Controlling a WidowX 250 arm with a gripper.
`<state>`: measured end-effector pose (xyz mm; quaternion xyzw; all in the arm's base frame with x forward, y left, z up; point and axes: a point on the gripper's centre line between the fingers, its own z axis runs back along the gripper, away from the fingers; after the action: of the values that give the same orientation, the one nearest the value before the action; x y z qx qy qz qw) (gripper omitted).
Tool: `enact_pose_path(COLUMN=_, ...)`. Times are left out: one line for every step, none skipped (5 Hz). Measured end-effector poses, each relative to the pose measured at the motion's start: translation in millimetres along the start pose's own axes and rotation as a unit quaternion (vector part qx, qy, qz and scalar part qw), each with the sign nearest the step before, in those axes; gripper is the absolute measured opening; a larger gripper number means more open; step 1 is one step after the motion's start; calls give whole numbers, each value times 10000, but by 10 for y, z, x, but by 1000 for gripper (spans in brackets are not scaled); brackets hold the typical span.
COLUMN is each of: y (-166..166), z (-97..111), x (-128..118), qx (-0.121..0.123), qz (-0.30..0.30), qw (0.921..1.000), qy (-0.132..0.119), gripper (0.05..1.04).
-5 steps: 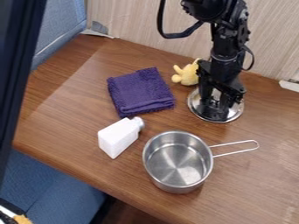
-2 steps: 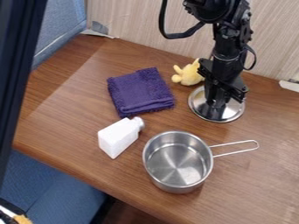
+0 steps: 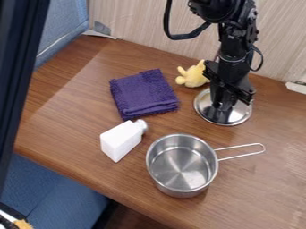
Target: Take the silver pot lid and placed it on the silver pot
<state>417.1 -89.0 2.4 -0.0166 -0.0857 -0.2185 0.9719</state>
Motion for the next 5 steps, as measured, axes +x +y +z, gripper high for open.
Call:
enact_pose_path(y=-151, z=126, x=169, qx=-519, qz=161, qw=9983, qy=-230, gripper=291)
enact_pose_path(y=-232, z=226, x=284, qx=-622, qz=207, qw=9973, qy=-341, gripper=291)
enact_pose_path(y=-299, z=492, x=238, qx=-437, qz=135, qw=9976, qy=-521, gripper=291)
enact_pose_path(y=-282, z=838, x=13, qx=29, qz=11, qw=9978, qy=-664, gripper=291)
enact_pose_path(y=-392, z=1083, x=-374, qx=388, qz=-301, qw=9966, qy=-656, gripper=291)
